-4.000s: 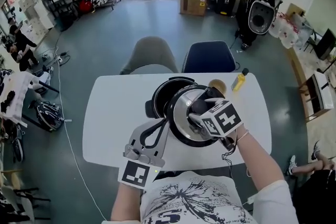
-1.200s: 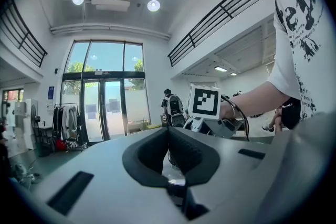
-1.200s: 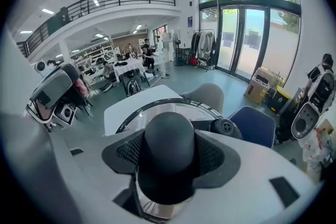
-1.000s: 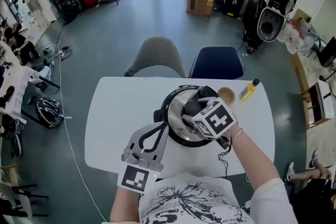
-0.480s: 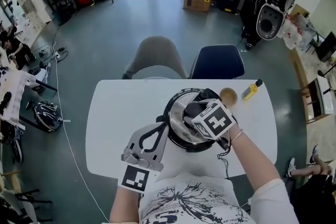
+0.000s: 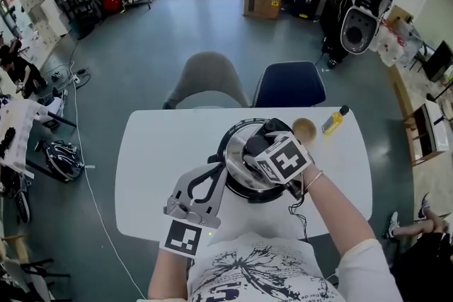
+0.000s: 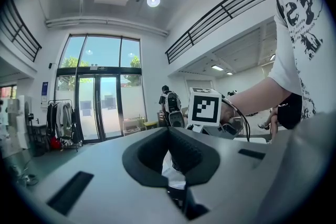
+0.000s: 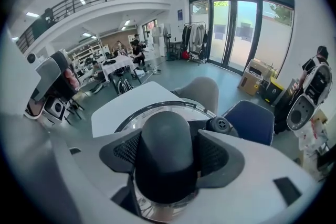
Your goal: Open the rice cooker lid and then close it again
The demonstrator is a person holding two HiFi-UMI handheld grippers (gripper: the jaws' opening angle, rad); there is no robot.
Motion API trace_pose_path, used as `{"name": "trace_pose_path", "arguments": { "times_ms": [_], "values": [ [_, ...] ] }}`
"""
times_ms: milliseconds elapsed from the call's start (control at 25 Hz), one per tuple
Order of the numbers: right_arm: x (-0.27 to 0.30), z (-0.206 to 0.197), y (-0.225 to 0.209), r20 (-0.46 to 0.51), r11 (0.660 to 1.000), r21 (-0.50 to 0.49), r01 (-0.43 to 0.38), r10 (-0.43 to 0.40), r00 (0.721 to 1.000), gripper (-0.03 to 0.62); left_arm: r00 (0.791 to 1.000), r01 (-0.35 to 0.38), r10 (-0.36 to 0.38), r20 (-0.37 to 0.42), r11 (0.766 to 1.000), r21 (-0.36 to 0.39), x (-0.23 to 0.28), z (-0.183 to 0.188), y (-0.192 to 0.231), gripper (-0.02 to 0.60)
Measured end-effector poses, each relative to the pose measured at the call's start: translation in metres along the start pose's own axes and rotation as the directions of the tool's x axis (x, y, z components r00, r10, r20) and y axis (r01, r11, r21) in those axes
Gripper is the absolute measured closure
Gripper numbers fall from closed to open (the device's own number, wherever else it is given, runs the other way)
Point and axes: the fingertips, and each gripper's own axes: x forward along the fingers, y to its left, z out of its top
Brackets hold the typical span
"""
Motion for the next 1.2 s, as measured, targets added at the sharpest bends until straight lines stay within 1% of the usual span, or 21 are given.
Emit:
{"name": "trace_pose_path", "arguments": {
  "times_ms": [80,120,240,360,480,600,760,800,960,1040,1120,1200],
  "values": [
    [-0.006,0.0,-0.003,0.033,1.0,-0.018,0.024,-0.024,0.999,0.248,1.0,-0.011,0.011,0.008,1.0,-0.006,-0.002,0.004,-0.005,0.568],
    [-0.012,0.0,-0.004,0.054,0.999,-0.024,0.034,-0.033,0.998,0.238,1.0,-0.021,0.021,0.017,1.0,-0.021,-0.002,0.007,-0.008,0.568],
    [-0.033,0.005,-0.006,0.139,0.998,-0.017,0.053,-0.051,0.989,0.244,0.997,-0.058,0.062,0.05,0.995,-0.087,-0.005,0.017,-0.017,0.568],
    [-0.057,0.012,-0.005,0.246,0.997,-0.004,0.073,-0.07,0.967,0.291,0.994,-0.081,0.088,0.058,0.99,-0.119,-0.008,0.02,-0.025,0.568],
    [-0.086,0.013,-0.004,0.342,0.997,0.016,0.08,-0.081,0.936,0.355,0.994,-0.088,0.096,0.055,0.987,-0.134,-0.01,0.025,-0.035,0.568],
    [-0.117,0.011,0.0,0.449,0.996,0.014,0.086,-0.083,0.889,0.41,0.994,-0.085,0.093,0.056,0.988,-0.131,-0.012,0.032,-0.047,0.568],
    [-0.153,0.001,0.011,0.572,0.995,-0.001,0.095,-0.078,0.816,0.462,0.994,-0.08,0.088,0.058,0.987,-0.136,-0.013,0.039,-0.061,0.568],
    [-0.161,-0.001,0.011,0.599,0.995,0.0,0.101,-0.081,0.796,0.49,0.995,-0.077,0.085,0.057,0.988,-0.133,-0.012,0.041,-0.065,0.568],
    [-0.188,-0.015,0.007,0.697,0.987,0.003,0.163,-0.119,0.707,0.551,0.995,-0.069,0.077,0.056,0.989,-0.134,-0.008,0.047,-0.077,0.568],
    [-0.199,-0.022,0.005,0.732,0.979,-0.001,0.205,-0.139,0.668,0.576,0.996,-0.066,0.074,0.054,0.988,-0.142,-0.009,0.049,-0.082,0.568],
    [-0.207,-0.03,0.006,0.752,0.974,-0.008,0.226,-0.143,0.643,0.579,0.996,-0.064,0.072,0.054,0.987,-0.148,-0.01,0.051,-0.086,0.568],
    [-0.211,-0.038,0.009,0.765,0.975,-0.014,0.223,-0.133,0.631,0.579,0.996,-0.063,0.072,0.058,0.988,-0.144,-0.01,0.054,-0.089,0.568]
  ]
}}
